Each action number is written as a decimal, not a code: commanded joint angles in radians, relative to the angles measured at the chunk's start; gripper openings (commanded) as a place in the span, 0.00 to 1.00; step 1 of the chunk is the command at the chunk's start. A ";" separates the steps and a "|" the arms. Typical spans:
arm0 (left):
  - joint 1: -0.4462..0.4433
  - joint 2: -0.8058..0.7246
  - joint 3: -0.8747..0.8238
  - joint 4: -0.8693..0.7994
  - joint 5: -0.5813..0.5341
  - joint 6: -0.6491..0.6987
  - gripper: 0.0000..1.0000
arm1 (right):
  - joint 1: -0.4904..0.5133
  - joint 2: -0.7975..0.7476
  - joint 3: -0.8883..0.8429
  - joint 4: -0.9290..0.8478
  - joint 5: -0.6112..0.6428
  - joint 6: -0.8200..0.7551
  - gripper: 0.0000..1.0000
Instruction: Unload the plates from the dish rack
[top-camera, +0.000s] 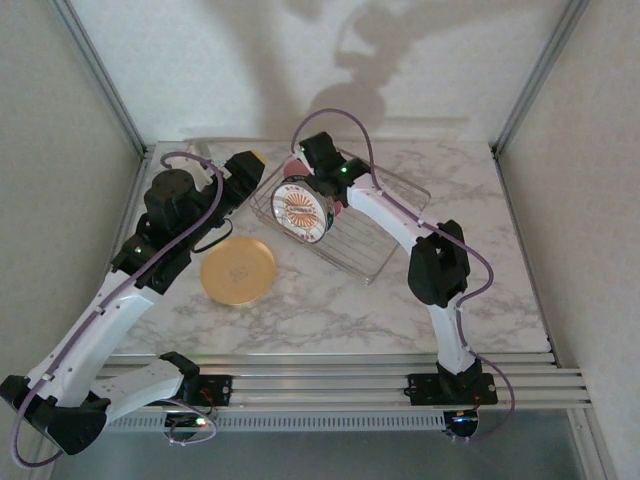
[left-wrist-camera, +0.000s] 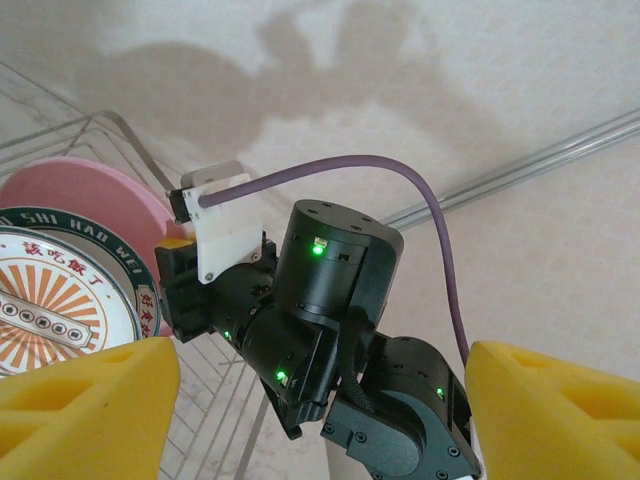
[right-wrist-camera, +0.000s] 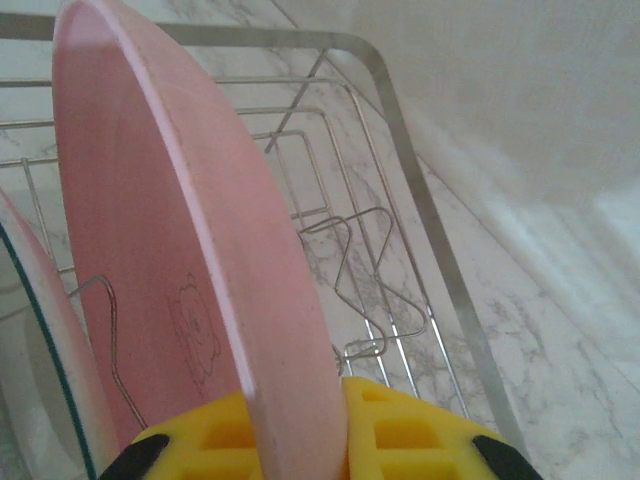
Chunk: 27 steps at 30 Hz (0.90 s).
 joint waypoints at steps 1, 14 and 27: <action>-0.010 -0.020 -0.015 0.035 -0.010 -0.003 0.75 | 0.002 -0.050 -0.020 0.113 0.127 -0.043 0.00; -0.019 -0.002 0.001 0.044 0.002 0.005 0.75 | -0.006 -0.211 -0.083 0.266 0.239 -0.204 0.00; -0.046 0.082 0.041 0.090 0.072 0.014 0.75 | -0.141 -0.442 -0.100 0.151 0.143 -0.031 0.00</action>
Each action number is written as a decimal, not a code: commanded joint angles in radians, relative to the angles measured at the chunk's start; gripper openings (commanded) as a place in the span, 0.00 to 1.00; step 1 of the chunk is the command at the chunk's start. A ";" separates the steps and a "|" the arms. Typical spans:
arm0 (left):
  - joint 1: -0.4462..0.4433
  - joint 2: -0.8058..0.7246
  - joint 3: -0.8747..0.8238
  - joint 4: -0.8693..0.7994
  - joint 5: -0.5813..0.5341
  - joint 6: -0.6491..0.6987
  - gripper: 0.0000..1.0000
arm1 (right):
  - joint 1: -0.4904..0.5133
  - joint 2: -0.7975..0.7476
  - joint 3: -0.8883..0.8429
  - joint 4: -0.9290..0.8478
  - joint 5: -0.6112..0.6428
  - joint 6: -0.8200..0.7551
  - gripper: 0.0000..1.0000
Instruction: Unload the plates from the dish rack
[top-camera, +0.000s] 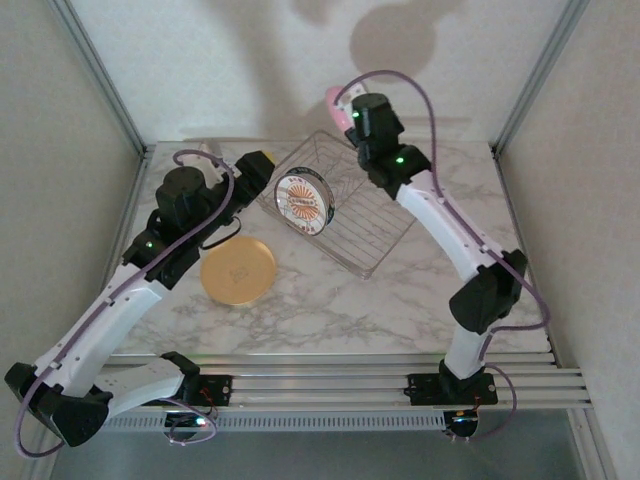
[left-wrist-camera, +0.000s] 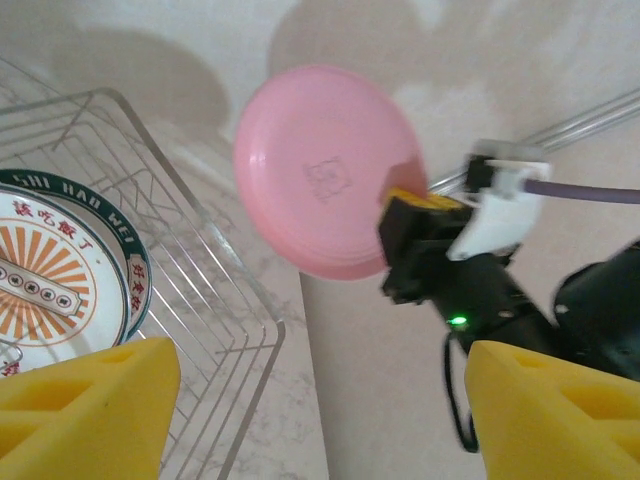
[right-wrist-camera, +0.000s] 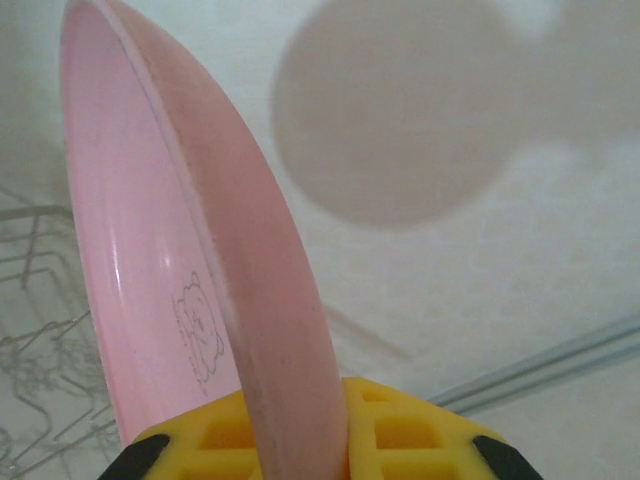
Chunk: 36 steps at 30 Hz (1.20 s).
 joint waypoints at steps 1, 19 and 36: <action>-0.024 0.041 0.045 0.048 0.056 0.014 0.75 | -0.046 -0.106 -0.020 -0.060 -0.070 0.144 0.00; -0.140 0.401 0.302 -0.085 0.077 0.104 0.71 | -0.167 -0.337 -0.080 -0.269 -0.734 0.709 0.00; -0.142 0.401 0.254 -0.093 -0.005 0.080 0.04 | -0.168 -0.332 -0.113 -0.283 -0.905 0.846 0.00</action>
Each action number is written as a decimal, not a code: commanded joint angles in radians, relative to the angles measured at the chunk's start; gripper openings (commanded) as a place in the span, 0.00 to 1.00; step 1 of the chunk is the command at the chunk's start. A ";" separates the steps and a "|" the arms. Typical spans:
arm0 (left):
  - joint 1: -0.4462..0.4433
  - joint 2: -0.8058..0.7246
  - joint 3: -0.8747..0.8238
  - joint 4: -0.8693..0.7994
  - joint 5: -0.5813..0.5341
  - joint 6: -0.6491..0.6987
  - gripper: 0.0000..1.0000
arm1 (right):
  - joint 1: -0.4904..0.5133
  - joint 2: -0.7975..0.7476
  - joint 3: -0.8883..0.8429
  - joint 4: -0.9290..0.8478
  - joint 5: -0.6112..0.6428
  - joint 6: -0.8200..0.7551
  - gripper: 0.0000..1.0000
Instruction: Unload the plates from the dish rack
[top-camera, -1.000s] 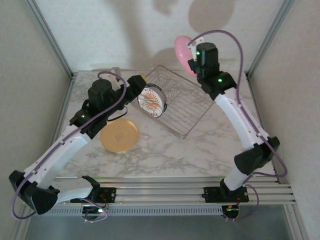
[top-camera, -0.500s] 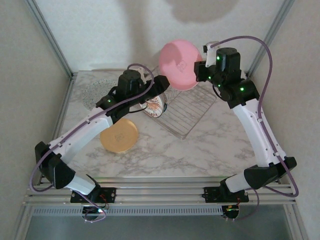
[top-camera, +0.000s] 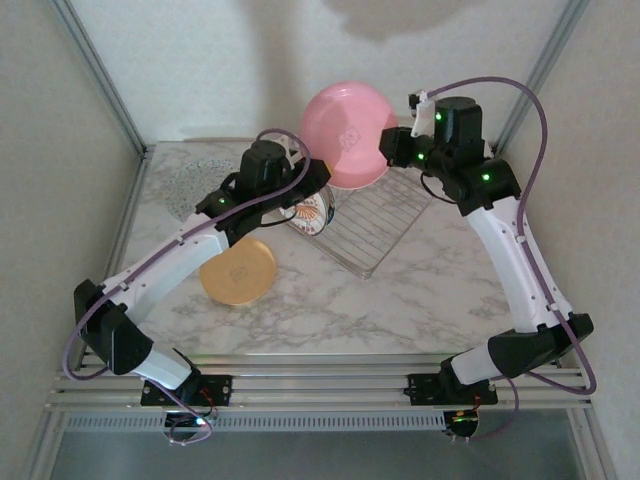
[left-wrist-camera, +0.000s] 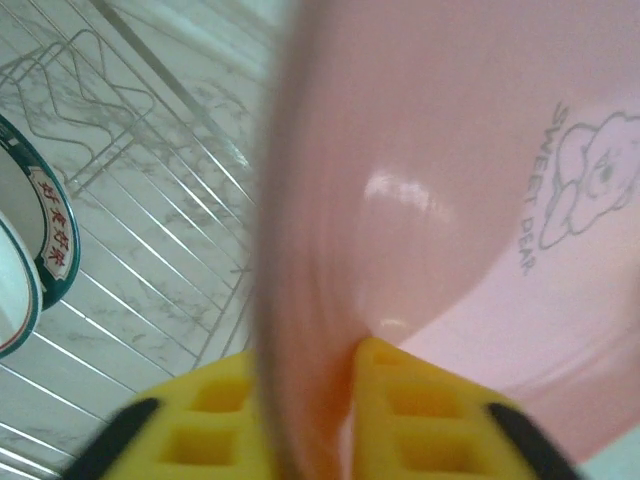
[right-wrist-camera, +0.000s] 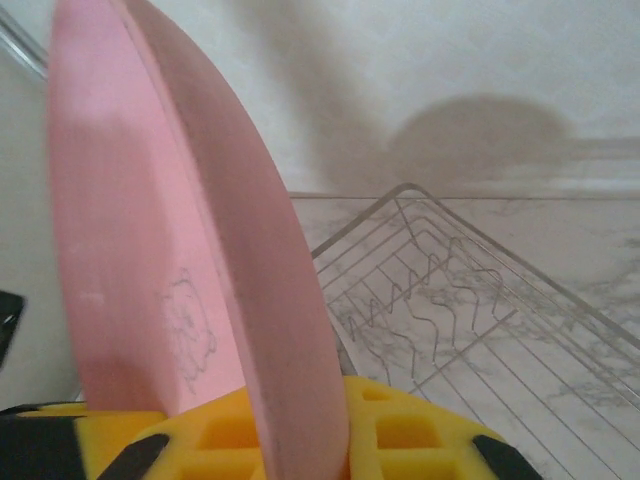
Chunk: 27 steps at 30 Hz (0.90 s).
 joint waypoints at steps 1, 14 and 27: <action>-0.007 -0.009 -0.014 -0.030 -0.056 0.030 0.00 | 0.021 -0.019 -0.001 0.022 -0.082 0.018 0.00; 0.088 -0.130 -0.093 -0.053 -0.004 -0.035 0.00 | 0.022 -0.071 -0.029 0.045 -0.085 -0.130 0.72; 0.327 -0.392 -0.383 -0.293 0.111 -0.171 0.00 | 0.130 -0.163 -0.169 0.078 -0.112 -0.393 0.78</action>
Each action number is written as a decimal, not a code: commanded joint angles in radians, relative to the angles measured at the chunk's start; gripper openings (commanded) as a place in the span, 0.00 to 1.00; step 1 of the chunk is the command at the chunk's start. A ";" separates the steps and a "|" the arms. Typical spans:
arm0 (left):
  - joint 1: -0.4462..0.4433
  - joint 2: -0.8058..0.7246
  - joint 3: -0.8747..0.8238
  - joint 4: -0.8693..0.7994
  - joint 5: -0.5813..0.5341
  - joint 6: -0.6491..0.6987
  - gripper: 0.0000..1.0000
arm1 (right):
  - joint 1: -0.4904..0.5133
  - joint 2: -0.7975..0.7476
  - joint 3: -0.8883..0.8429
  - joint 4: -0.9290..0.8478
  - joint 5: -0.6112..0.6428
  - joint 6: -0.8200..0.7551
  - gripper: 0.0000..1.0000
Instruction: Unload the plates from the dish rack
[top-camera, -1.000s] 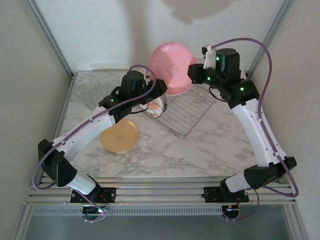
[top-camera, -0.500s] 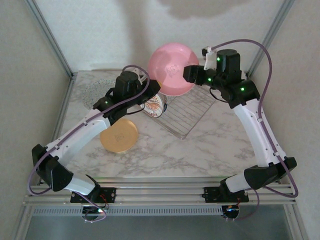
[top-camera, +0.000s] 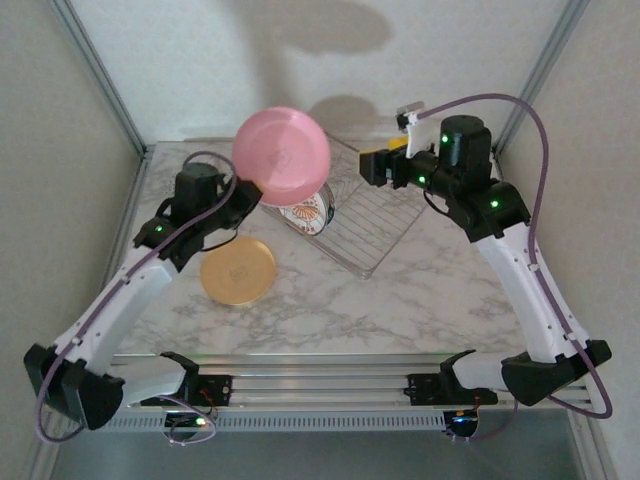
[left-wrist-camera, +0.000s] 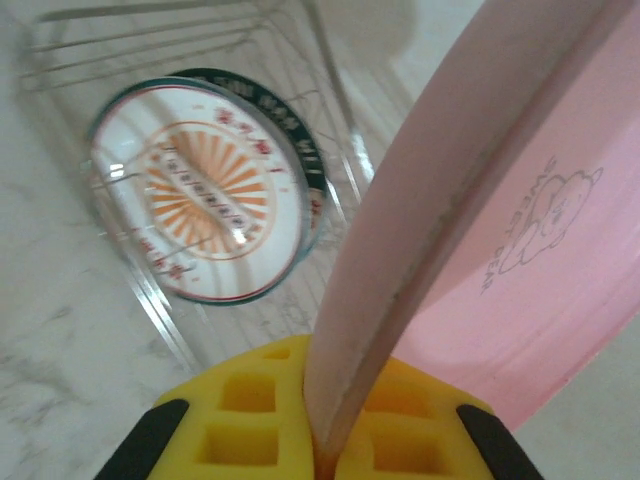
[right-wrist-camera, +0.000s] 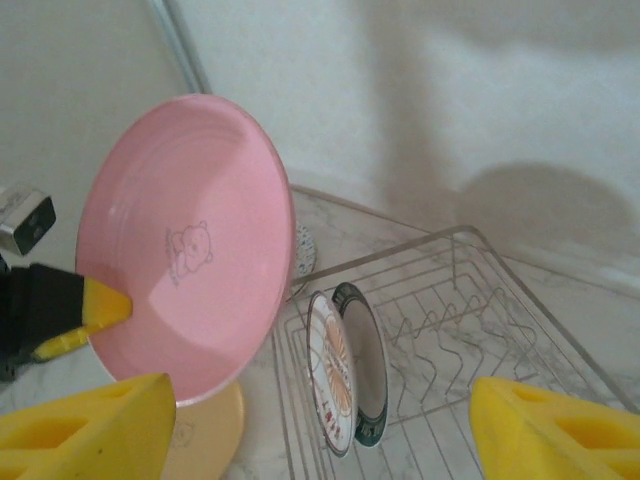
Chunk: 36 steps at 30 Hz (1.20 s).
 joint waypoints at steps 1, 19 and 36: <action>0.053 -0.059 -0.103 -0.134 0.077 -0.063 0.00 | 0.072 -0.020 -0.038 -0.017 -0.025 -0.150 0.78; 0.215 -0.317 -0.664 -0.099 0.056 -0.294 0.00 | 0.290 -0.086 -0.260 0.046 -0.142 -0.314 0.84; 0.233 -0.261 -0.738 -0.021 0.050 -0.325 0.00 | 0.296 -0.064 -0.239 0.044 -0.108 -0.310 0.84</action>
